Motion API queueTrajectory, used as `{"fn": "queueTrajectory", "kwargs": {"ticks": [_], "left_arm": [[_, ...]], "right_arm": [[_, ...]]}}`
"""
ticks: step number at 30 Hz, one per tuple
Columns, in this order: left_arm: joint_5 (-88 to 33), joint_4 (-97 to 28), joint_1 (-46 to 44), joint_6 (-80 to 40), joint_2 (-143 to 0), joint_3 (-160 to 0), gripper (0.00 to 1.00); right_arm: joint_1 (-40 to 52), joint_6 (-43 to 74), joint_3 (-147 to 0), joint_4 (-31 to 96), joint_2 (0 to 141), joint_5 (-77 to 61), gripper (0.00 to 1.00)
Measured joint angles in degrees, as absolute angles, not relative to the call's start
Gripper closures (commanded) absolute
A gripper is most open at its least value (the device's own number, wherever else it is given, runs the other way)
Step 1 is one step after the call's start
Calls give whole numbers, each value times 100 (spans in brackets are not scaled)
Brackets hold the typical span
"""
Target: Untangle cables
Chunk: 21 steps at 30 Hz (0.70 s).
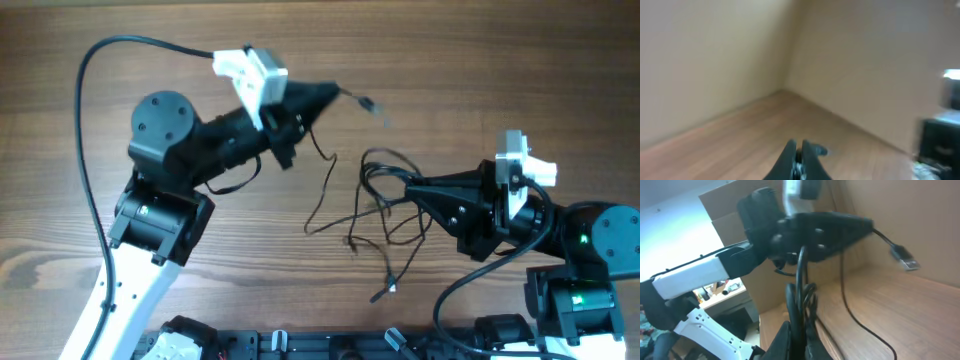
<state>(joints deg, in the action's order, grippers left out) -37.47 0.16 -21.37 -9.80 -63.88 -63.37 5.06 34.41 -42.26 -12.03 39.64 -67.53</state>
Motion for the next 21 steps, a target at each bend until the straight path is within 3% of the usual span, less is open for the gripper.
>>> {"fn": "queueTrajectory", "kwargs": {"ticks": [2, 3, 4, 5, 6, 11, 16, 21], "left_arm": [[-3114, -364, -2128, -1039, -6390, -6344, 96], [-2884, -537, -2128, -1052, -6390, -6344, 89], [-2550, -819, -2128, -1076, -6390, -6344, 55], [-2276, -1033, -2128, -1105, -6390, -6346, 36], [-2067, -1212, -2128, -1131, -6390, -6346, 2], [-1741, -1741, -2128, -1328, -6386, -6351, 0], [-2915, -1712, -2128, -1411, -6112, -6351, 0], [-3636, -1699, -2128, -2593, -6001, -6351, 0]], "right_arm": [[506, 3444, -4226, -1247, 3964, -6755, 96], [506, 3444, -4226, -1293, 3964, -6755, 96], [506, 3441, -4226, -1319, 3964, -6753, 96], [506, 3441, -4226, -1328, 3964, -6751, 96], [506, 3444, -4226, -1330, 3964, -6751, 96], [506, 3507, -4226, -1337, 3964, -6681, 96], [506, 3529, -4226, -1376, 3964, -6368, 96], [506, 3345, -4226, -1380, 3964, -5714, 95]]}}
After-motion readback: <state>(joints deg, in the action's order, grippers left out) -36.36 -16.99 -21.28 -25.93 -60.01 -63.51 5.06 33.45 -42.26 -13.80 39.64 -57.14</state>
